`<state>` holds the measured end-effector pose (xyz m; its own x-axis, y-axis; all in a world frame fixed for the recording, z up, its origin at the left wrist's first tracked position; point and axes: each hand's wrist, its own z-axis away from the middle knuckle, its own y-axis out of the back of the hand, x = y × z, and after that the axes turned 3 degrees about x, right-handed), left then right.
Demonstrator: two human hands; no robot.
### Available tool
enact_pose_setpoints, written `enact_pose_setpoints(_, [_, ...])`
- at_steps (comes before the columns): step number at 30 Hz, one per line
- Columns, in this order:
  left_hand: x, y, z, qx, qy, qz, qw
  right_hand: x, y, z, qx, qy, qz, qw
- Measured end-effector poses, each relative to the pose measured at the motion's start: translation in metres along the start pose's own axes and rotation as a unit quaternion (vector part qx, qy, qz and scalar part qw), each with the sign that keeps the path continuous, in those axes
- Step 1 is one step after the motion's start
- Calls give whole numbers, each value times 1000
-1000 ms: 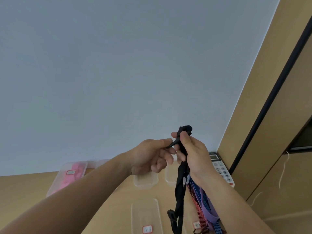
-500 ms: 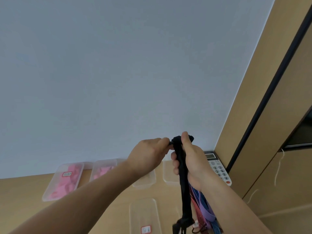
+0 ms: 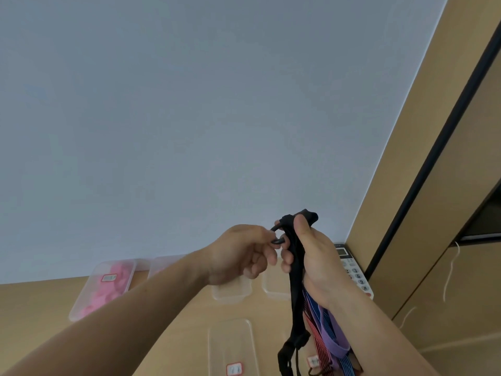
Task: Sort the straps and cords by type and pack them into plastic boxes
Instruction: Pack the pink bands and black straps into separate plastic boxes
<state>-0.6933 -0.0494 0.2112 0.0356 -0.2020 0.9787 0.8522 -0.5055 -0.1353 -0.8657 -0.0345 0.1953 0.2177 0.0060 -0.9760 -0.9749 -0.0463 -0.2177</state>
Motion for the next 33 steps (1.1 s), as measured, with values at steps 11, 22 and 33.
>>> enact_pose_setpoints(11, [-15,-8,-5,241,-174,-424,855,-4,-13,2,95,-7,198,975])
enact_pose_setpoints(22, [-27,-3,-10,231,-382,-612,653,1,-18,-1,60,-12,187,980])
enact_pose_setpoints(33, [-6,1,3,69,-78,-121,987,6,-18,8,-19,44,63,997])
